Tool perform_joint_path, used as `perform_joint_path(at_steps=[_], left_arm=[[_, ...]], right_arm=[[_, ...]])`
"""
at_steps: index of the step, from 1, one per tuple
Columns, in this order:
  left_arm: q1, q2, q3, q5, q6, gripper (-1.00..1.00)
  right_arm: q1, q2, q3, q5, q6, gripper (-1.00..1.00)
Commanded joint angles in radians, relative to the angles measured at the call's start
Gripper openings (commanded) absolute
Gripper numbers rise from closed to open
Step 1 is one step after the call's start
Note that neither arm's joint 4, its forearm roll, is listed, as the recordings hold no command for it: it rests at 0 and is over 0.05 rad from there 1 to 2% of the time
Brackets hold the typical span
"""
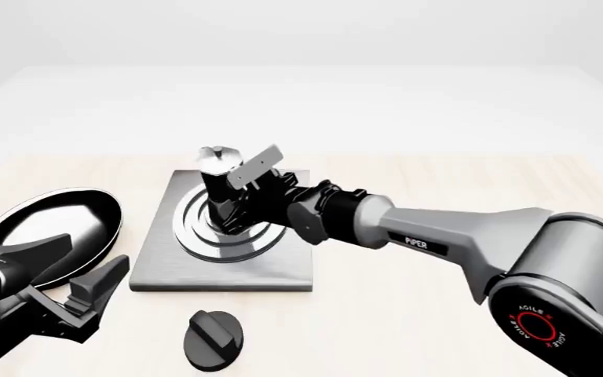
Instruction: Turn on the stove and put the moka pot on it.
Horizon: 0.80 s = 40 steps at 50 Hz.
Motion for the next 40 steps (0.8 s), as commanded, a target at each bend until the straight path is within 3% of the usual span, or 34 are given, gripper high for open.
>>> perform_joint_path(at_steps=[1,40], left_arm=[[0.001,0.001,0.002,-0.002,0.000,1.00],[-0.029,-0.019,-0.022,0.014,0.016,1.00]], right_arm=[[-0.001,0.007,0.013,0.001,0.007,1.00],[-0.039,-0.316,0.340,-0.030,-0.007,1.00]])
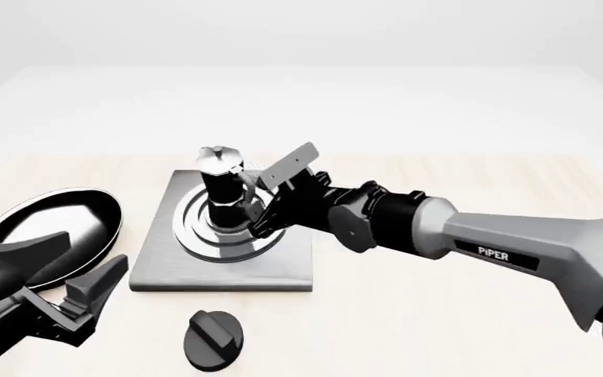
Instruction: Turn on the stove and put the moka pot on it.
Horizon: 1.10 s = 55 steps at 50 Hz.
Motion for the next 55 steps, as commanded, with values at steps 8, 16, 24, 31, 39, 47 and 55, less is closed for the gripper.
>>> perform_joint_path(at_steps=[8,16,24,31,39,47,55], left_arm=[[-0.018,0.013,-0.013,-0.011,0.007,1.00],[-0.020,0.016,-0.016,-0.014,0.007,1.00],[-0.026,0.027,-0.018,-0.021,0.009,1.00],[-0.034,0.044,-0.010,-0.045,0.006,1.00],[-0.043,0.067,-0.007,-0.070,0.001,1.00],[-0.040,0.073,-0.008,-0.071,0.003,1.00],[-0.035,0.080,-0.011,-0.074,0.005,1.00]], right_arm=[[-0.010,-0.171,0.164,-0.011,0.011,1.00],[-0.036,-0.294,0.245,-0.009,0.022,1.00],[-0.055,-0.391,0.328,-0.003,0.074,1.00],[-0.083,-0.473,0.403,-0.013,0.087,1.00],[-0.100,-0.546,0.465,-0.016,0.093,1.00],[-0.131,-0.643,0.546,-0.013,0.111,1.00],[-0.143,-0.703,0.603,0.002,0.131,1.00]])
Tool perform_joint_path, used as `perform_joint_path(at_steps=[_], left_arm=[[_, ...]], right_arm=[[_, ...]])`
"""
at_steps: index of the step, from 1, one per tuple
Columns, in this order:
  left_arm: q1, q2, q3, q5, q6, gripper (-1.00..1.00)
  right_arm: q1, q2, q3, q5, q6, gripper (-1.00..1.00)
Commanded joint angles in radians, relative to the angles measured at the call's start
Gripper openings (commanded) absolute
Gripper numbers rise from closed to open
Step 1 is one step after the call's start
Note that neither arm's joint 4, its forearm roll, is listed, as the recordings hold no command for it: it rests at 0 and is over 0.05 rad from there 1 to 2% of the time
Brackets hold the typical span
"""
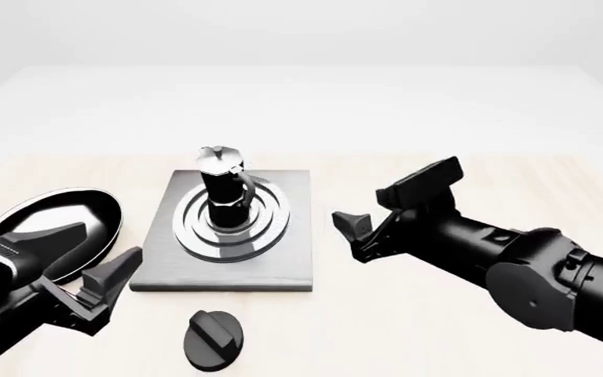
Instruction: Turn on the stove and put the moka pot on it.
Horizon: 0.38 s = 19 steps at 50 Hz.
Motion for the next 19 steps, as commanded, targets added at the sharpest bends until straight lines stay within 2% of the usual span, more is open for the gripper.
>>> perform_joint_path(at_steps=[1,5,19], left_arm=[[0.003,0.013,-0.001,-0.009,0.001,1.00],[0.001,0.026,-0.009,-0.016,0.003,1.00],[-0.003,0.020,-0.017,0.001,0.010,1.00]], right_arm=[[-0.028,-0.105,0.092,0.015,0.025,1.00],[-0.056,-0.151,0.123,0.021,0.012,1.00],[-0.083,-0.230,0.152,0.062,0.031,1.00]])
